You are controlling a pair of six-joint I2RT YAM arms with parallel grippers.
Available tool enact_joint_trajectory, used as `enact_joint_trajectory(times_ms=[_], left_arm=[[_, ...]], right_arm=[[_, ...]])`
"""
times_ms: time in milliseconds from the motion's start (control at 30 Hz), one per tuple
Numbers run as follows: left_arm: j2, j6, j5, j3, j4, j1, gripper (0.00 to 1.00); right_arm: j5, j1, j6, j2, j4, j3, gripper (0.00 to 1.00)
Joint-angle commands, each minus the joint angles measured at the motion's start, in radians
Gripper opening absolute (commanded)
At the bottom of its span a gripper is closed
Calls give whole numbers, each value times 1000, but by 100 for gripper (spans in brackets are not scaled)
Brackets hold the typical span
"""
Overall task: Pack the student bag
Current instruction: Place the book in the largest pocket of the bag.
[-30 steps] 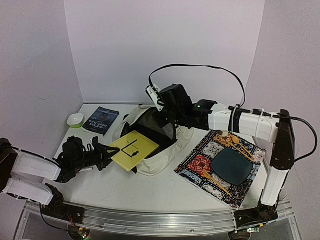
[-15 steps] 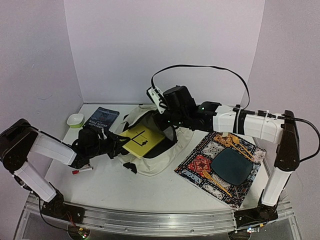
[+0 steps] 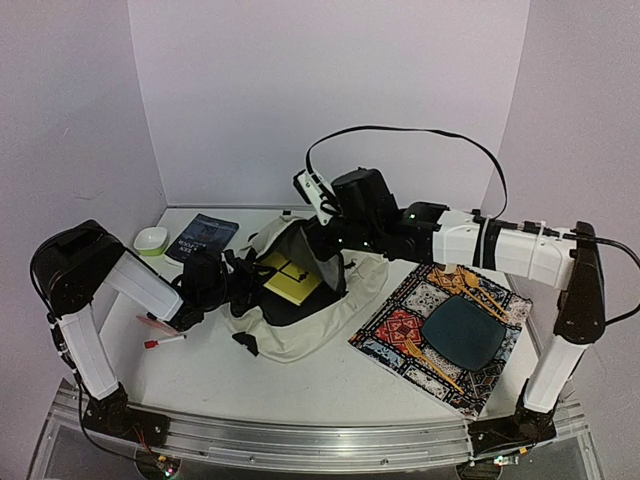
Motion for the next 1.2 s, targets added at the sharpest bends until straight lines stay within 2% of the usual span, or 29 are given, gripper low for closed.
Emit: enact_joint_trajectory(times_ms=[0,100,167,400,600,867,1167], left_arm=[[40,-11,-22,97,235,-13,0],[94,-26,-27,125,234,-18,0],[131,-47,-32,133,233,-20,4],[191,-71,-42,129,233,-29,41],[152,-56,-54,107,203,-31,56],[59,-27,-97,104,-50,-42,71],[-45,53,-168,170,-440,-51,79]], right_arm=[[-8,8,26,-59,88,9,0],[5,8,21,-51,88,9,0],[20,8,13,-44,88,10,0],[81,7,-26,-21,88,8,0],[111,8,-44,-22,88,5,1],[148,7,-67,-20,88,10,1],[154,7,-72,-28,88,3,1]])
